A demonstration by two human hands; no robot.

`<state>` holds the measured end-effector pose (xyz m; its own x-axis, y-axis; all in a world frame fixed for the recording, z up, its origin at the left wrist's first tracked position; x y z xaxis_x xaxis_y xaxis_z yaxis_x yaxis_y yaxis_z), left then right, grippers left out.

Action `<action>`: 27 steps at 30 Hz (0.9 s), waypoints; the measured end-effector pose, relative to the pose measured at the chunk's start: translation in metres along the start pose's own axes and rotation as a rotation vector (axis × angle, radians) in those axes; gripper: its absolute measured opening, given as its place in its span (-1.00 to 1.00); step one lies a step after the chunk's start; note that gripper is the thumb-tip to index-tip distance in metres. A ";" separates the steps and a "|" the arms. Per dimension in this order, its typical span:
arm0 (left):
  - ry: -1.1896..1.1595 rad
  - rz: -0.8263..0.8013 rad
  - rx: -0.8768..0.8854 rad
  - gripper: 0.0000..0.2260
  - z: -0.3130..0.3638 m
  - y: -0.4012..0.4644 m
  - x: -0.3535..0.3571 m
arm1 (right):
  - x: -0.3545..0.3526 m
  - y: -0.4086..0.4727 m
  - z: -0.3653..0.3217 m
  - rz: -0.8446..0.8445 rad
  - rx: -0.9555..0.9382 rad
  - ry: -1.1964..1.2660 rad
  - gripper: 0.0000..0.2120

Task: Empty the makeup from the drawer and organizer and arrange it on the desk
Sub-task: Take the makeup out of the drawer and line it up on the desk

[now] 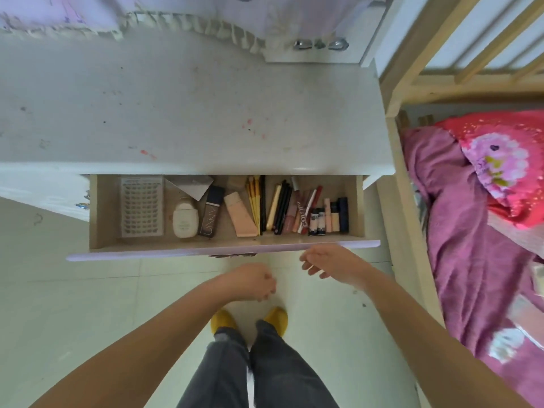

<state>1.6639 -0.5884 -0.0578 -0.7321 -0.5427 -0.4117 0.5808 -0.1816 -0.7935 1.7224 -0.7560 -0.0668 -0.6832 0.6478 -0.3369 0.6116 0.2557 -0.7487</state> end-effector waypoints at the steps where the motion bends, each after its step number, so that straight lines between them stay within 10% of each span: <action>1: -0.029 -0.006 0.083 -0.73 0.024 -0.001 -0.009 | -0.021 -0.002 0.002 0.050 -0.001 0.007 -0.81; 8: 0.014 0.380 0.255 -0.73 0.104 0.086 -0.054 | -0.094 0.048 0.001 0.456 -0.097 -0.200 -0.73; 18: 0.592 0.483 0.294 -0.52 0.083 0.159 -0.028 | -0.071 0.124 -0.008 0.315 -0.143 -0.664 -0.41; 27: 0.085 0.496 0.268 -0.73 0.075 0.145 -0.029 | -0.080 0.112 -0.010 0.247 -0.250 -0.627 -0.80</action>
<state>1.7963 -0.6608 -0.1276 -0.3684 -0.5500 -0.7495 0.9242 -0.1296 -0.3592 1.8495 -0.7724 -0.1177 -0.5675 0.1927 -0.8005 0.7997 0.3604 -0.4802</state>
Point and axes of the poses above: each hand's wrist, its own y-axis towards the middle knuckle, its own x-axis out of the palm, z = x × y, the point moved 4 cm from there along y, towards the middle knuckle, and after that the axes turned 7 degrees about z, right-handed, at the moved point
